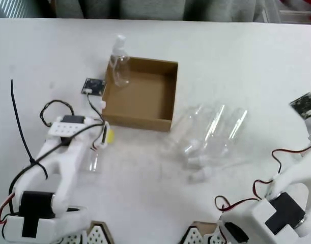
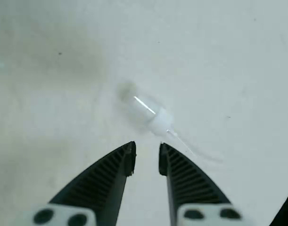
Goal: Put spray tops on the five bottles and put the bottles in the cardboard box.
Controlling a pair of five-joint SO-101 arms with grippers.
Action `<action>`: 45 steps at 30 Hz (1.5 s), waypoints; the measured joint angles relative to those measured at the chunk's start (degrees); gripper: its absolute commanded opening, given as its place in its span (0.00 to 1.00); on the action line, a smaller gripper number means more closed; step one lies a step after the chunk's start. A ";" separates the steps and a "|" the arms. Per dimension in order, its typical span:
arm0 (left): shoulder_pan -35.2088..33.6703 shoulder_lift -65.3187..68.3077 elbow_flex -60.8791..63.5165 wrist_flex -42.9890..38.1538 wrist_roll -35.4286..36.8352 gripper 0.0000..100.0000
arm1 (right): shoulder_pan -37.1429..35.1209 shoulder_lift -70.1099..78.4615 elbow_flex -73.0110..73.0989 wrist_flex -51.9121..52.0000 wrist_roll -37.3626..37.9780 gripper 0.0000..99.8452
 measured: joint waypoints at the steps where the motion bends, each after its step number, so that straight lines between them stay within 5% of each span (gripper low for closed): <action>1: 0.00 0.00 0.00 0.00 0.00 0.02 | 0.18 0.00 0.00 0.18 3.43 0.23; 9: 0.00 0.00 0.00 0.00 0.00 0.02 | 1.58 5.01 0.00 -2.11 20.75 0.24; 21: 0.00 0.00 0.00 0.00 0.00 0.02 | 2.02 15.82 -0.35 -13.54 26.20 0.19; 34: 0.00 0.00 0.00 0.00 0.00 0.02 | 2.99 17.32 -0.44 -13.89 29.10 0.19; 45: 0.00 0.00 0.00 0.00 0.00 0.02 | 3.60 29.54 -14.33 -8.88 28.57 0.19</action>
